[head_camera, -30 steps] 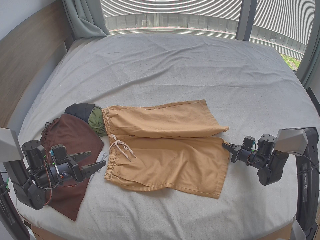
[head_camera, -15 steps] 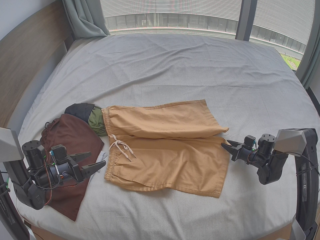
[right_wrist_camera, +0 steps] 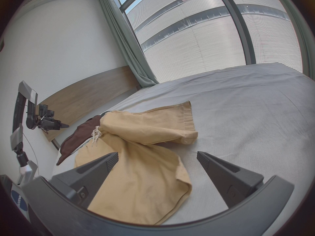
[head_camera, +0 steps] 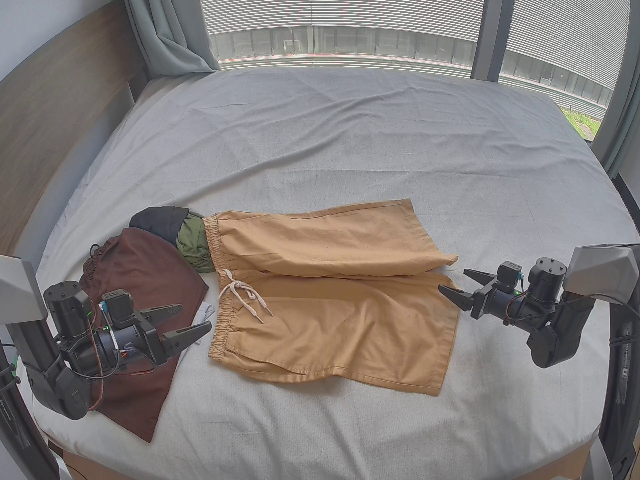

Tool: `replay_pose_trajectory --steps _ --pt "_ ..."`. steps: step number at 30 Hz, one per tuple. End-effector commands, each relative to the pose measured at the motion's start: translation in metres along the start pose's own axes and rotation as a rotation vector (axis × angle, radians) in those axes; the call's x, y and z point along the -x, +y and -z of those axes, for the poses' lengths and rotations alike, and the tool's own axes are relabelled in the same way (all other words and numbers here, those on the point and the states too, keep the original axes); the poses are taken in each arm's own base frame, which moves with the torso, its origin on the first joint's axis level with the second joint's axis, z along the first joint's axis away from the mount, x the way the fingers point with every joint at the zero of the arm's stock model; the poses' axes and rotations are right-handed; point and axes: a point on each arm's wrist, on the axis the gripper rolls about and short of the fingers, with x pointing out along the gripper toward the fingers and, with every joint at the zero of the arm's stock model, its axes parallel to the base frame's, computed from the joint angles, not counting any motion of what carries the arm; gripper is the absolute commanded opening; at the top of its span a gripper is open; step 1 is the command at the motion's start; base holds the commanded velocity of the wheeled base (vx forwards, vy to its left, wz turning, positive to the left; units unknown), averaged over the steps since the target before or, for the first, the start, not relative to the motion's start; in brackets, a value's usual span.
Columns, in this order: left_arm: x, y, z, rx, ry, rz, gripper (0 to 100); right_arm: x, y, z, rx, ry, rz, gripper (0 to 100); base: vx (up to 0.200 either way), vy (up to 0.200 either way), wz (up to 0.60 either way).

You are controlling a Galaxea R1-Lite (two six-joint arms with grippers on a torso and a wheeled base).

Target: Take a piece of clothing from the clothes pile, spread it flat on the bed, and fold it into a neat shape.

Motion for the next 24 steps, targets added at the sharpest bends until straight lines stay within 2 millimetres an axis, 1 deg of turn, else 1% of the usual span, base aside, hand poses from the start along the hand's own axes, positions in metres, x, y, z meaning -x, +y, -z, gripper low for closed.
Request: replay_pose_trajectory --steps 1,4,6,8,12,19,24 --pt "0.0 0.0 0.001 0.002 0.003 0.0 100 0.017 0.017 -0.02 0.029 -0.009 -0.046 100 0.0 0.0 0.0" --pt "0.001 0.0 0.001 0.003 0.005 0.0 100 0.024 0.023 -0.023 0.067 -0.001 -0.072 100 0.0 0.0 0.0" --pt "0.0 0.0 0.002 0.004 0.006 0.0 100 0.028 0.031 -0.024 0.068 0.01 -0.091 100 0.0 0.0 0.0" --pt "0.0 -0.001 0.003 0.009 0.009 0.001 100 0.031 0.042 -0.021 0.058 0.031 -0.123 100 0.0 0.0 0.0" --pt "0.003 -0.002 0.006 0.023 0.023 0.016 100 0.033 0.052 -0.017 0.048 0.056 -0.149 100 0.0 0.0 0.0" --pt "0.004 0.0 0.005 0.026 0.021 0.034 100 0.036 0.064 -0.016 0.044 0.073 -0.187 100 0.0 0.0 0.0" --pt "0.001 0.005 0.015 0.058 0.053 0.026 100 0.035 0.067 -0.016 0.059 0.073 -0.197 100 0.0 0.0 0.0"
